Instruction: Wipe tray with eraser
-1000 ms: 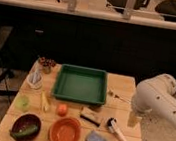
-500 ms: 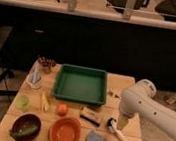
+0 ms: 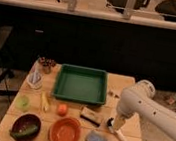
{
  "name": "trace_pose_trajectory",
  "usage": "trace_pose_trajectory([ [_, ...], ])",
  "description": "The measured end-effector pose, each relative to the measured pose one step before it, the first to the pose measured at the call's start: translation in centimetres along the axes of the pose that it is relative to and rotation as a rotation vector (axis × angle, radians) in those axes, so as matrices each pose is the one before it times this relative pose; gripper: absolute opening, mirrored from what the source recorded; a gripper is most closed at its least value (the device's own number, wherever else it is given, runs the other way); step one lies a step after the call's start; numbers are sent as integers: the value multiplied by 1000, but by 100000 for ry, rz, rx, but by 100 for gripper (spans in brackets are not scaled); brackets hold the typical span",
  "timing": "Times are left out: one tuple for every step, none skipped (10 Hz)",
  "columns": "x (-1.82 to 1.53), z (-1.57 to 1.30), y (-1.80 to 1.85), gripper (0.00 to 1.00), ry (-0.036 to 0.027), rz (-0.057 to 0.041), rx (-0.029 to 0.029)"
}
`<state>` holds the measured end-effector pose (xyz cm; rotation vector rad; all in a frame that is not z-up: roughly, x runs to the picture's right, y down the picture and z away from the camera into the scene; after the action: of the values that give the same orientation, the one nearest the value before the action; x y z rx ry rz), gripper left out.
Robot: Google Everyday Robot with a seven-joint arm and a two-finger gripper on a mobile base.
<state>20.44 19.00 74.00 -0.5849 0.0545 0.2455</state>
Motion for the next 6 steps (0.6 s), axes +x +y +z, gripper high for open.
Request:
trace_pose_trajectory([
  [-42, -3, -10, 80, -17, -87, 32],
  [20, 1, -3, 80, 20, 18, 15],
  [37, -9, 3, 80, 4, 65, 32],
  [54, -9, -1, 80, -16, 131, -7],
  [-23, 72, 18, 80, -342, -194, -405],
  [-136, 516, 258, 80, -156, -751, -1444],
])
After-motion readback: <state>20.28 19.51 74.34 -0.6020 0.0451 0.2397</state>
